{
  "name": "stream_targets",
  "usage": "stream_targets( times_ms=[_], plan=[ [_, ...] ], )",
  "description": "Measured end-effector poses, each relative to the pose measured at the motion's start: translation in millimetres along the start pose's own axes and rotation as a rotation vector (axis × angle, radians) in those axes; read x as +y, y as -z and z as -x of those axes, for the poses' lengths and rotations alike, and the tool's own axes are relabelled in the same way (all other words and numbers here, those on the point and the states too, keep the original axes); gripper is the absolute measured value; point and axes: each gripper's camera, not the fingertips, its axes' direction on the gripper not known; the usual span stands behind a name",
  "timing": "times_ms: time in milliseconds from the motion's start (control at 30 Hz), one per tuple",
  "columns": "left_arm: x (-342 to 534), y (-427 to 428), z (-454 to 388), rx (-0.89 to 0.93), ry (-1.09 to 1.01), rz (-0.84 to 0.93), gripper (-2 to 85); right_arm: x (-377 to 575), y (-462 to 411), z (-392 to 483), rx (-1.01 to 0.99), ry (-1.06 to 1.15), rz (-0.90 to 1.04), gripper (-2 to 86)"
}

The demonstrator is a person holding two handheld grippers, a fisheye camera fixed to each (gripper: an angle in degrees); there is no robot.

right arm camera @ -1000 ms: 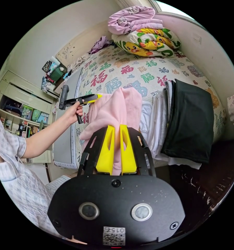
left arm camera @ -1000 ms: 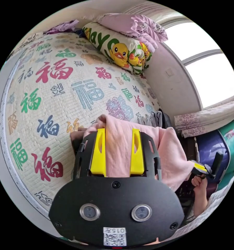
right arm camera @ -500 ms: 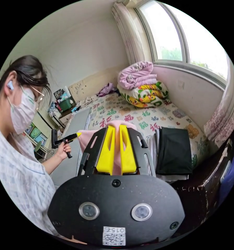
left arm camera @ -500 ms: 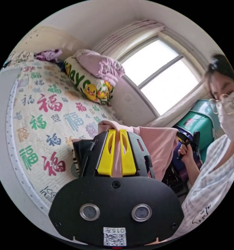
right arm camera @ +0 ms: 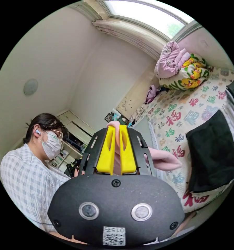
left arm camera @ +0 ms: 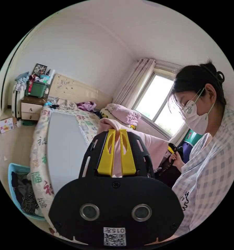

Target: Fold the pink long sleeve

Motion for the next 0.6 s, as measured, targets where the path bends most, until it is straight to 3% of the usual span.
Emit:
stream_targets(
  times_ms=[200, 333, 467, 600],
  plan=[
    [-27, 117, 48, -0.087, 0.090, 0.002, 0.3, 51, -91, 70, 0.020, -0.037, 0.162, 1.3],
    [-24, 137, 106, -0.142, 0.266, 0.024, 0.4, 56, -178, 90, 0.111, -0.050, 0.356, 1.5],
    [9, 98, 220, -0.259, 0.490, 0.134, 0.5, 77, -324, 31, 0.347, -0.002, 0.594, 2.3],
    [50, 30, 320, -0.428, 0.671, 0.351, 0.8, 116, -442, -71, 0.572, -0.198, 0.760, 3.1]
  ],
)
